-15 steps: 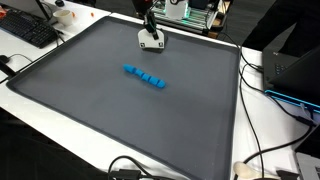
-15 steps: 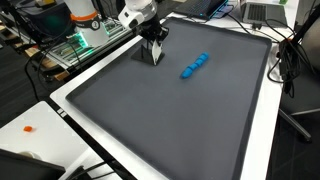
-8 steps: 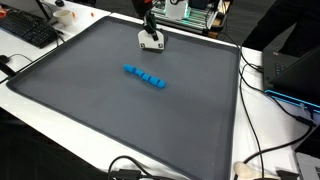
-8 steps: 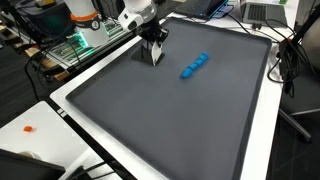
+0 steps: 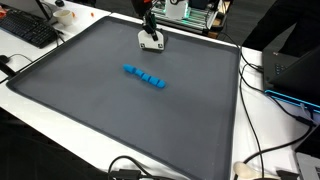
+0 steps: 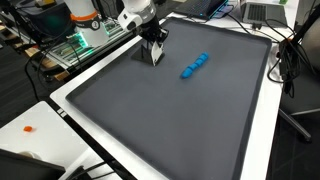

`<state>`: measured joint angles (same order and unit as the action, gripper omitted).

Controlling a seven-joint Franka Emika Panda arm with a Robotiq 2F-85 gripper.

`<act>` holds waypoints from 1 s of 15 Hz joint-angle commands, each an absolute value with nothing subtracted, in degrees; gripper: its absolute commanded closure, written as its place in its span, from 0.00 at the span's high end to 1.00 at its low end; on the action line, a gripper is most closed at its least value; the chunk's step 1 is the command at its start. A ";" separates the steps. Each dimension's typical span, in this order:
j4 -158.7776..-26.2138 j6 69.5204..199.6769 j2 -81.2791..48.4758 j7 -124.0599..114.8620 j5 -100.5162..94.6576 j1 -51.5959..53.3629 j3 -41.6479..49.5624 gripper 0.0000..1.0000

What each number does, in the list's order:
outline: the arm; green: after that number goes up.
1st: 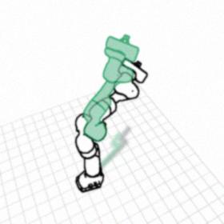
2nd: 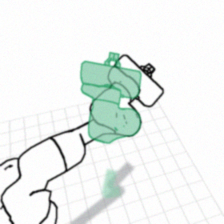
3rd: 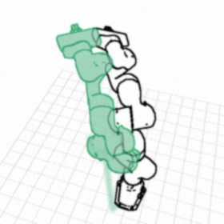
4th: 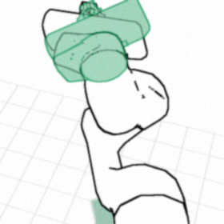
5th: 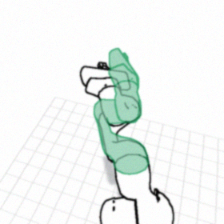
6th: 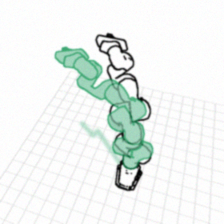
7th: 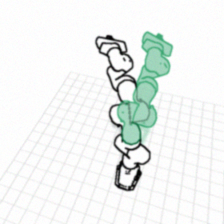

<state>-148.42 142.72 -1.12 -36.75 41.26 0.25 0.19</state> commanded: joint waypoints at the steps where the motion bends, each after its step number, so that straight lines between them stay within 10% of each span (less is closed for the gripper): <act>1: -149.20 143.64 -2.48 -37.39 41.76 0.33 0.03 0.01; 8: -149.40 144.00 -2.50 -37.63 41.79 0.47 -0.10 0.01; 9: -149.31 143.46 -2.47 -37.08 42.05 0.40 -0.06 0.29; 15: -149.56 142.75 -2.66 -37.00 41.88 0.10 0.32 0.67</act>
